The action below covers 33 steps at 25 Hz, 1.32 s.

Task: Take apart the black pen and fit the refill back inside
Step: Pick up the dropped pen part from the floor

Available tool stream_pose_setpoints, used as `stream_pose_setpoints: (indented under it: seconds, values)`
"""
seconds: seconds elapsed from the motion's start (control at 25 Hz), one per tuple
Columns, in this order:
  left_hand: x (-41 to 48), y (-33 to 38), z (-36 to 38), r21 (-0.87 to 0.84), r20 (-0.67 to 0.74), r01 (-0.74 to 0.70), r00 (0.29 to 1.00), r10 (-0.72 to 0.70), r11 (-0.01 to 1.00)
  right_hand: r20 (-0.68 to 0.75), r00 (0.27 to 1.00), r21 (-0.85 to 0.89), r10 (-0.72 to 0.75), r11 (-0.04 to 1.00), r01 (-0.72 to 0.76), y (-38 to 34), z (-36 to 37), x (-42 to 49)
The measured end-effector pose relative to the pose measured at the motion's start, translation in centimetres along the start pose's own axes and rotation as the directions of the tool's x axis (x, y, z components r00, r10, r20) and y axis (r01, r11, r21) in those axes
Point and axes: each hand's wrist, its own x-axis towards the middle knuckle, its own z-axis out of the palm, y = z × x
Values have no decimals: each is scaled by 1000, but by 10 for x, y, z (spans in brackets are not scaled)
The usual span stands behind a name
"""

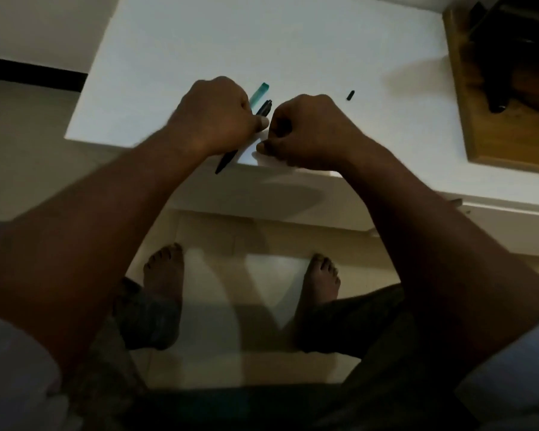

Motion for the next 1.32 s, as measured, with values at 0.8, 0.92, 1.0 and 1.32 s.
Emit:
stream_pose_setpoints:
  seconds: [0.8,0.92,1.0,1.32]
  values:
    - [-26,-4,-11,188,103,-36,995,17,981,298,951,2,-84,996,88,-20,27,-29]
    - [-51,-13,-6,262,77,-39,997,19,964,417,907,-27,-66,996,84,-23,52,-36]
    - [-65,-23,2,276,196,-18,980,-38,961,449,892,-23,-50,997,68,-23,65,-37]
    - [-83,-59,88,262,529,160,801,-281,952,497,863,85,90,985,-151,5,146,-21]
